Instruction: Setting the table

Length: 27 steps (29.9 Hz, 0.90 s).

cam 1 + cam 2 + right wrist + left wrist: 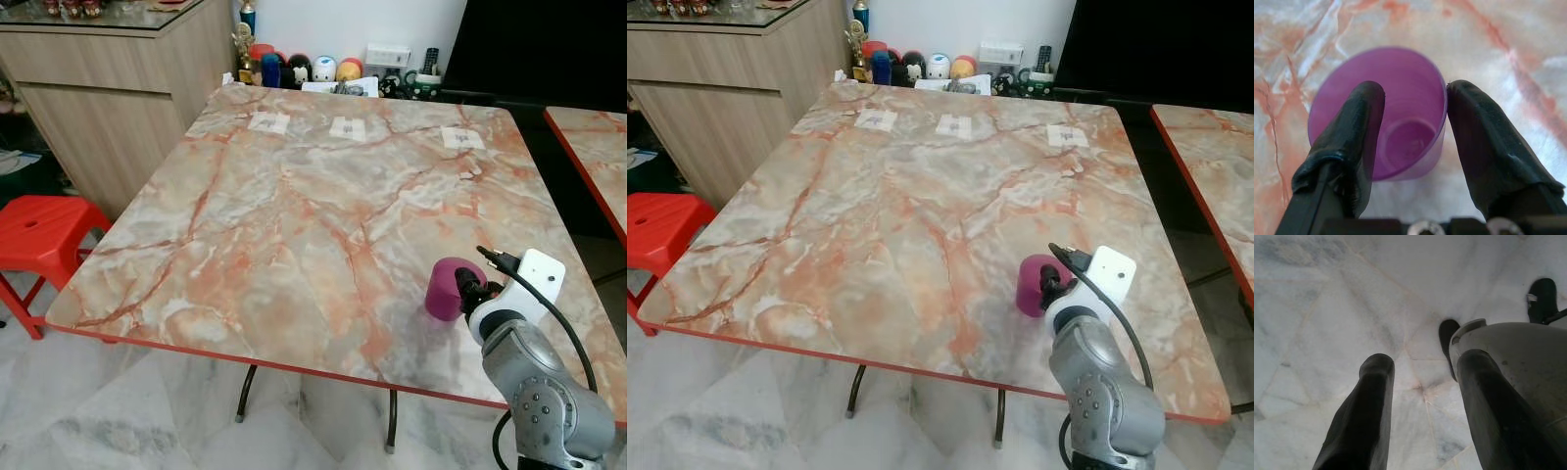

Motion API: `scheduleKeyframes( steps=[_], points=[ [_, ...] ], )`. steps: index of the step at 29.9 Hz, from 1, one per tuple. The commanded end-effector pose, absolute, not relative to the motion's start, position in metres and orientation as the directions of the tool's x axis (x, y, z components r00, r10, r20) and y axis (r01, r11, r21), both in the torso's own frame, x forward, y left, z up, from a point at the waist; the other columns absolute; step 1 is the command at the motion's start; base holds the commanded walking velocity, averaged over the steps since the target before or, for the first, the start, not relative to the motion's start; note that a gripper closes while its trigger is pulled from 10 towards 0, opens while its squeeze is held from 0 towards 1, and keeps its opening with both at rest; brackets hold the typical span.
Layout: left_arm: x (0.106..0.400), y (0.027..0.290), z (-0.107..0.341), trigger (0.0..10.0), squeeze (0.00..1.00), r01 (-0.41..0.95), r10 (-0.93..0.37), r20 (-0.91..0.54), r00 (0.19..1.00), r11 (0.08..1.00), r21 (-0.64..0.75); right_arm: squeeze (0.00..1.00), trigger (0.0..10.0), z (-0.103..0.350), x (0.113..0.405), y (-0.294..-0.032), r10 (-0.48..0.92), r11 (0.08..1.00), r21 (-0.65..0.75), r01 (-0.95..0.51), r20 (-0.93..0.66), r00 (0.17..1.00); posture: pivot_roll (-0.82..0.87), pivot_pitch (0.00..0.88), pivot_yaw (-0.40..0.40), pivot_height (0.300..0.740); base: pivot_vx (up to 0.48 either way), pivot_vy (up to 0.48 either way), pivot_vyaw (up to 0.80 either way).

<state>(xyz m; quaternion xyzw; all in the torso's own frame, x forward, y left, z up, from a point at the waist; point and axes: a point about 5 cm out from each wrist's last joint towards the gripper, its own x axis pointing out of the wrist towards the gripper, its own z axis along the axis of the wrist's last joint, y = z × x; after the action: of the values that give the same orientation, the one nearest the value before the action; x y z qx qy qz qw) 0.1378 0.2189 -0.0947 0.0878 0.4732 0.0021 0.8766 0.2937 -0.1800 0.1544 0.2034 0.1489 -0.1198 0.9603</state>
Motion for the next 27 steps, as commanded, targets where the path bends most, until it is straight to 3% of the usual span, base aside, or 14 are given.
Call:
scheduleKeyframes(
  steps=[1, 2, 3, 4, 27],
  points=[
    [0.1302, 0.214, -0.0991, 10.0, 0.0, 0.085, 0.083, -0.853, 0.515, 0.985, 0.147, 0.0, 1.4, 0.1535, 0.294, -0.1794, -0.164, 0.883, 0.365, 0.294, -0.346, 0.924, -0.01, 0.144, -0.049, 0.74, 0.0, 0.0, 0.0],
    [0.1304, 0.2137, -0.0991, 10.0, 0.0, 0.085, 0.083, -0.853, 0.516, 0.985, 0.147, 0.0, 1.4, 0.1537, 0.294, -0.1793, -0.165, 0.883, 0.365, 0.294, -0.345, 0.924, -0.01, 0.144, -0.049, 0.74, 0.0, 0.0, 0.0],
    [0.1306, 0.2135, -0.0991, 10.0, 0.0, 0.085, 0.083, -0.853, 0.516, 0.986, 0.147, 0.0, 0.2, 0.1538, 0.2942, -0.1793, -0.165, 0.883, 0.367, 0.294, -0.345, 0.924, -0.01, 0.144, -0.049, 0.74, 0.0, 0.0, 0.0],
    [0.1306, 0.2135, -0.0991, 10.0, 0.0, 0.085, 0.082, -0.852, 0.516, 0.986, 0.146, 0.0, 0.0, 0.1541, 0.2943, -0.1791, -0.164, 0.883, 0.367, 0.293, -0.344, 0.925, -0.01, 0.146, -0.049, 0.74, 0.0, 0.0, 0.0],
    [0.1254, 0.2157, -0.1001, 10.0, 0.0, 0.087, 0.081, -0.856, 0.511, 0.985, 0.146, 0.0, 0.0, 0.1566, 0.2971, -0.1796, -0.167, 0.879, 0.377, 0.293, -0.332, 0.928, -0.01, 0.146, -0.049, 0.74, 0.0, 0.0, 0.0]
  ],
)
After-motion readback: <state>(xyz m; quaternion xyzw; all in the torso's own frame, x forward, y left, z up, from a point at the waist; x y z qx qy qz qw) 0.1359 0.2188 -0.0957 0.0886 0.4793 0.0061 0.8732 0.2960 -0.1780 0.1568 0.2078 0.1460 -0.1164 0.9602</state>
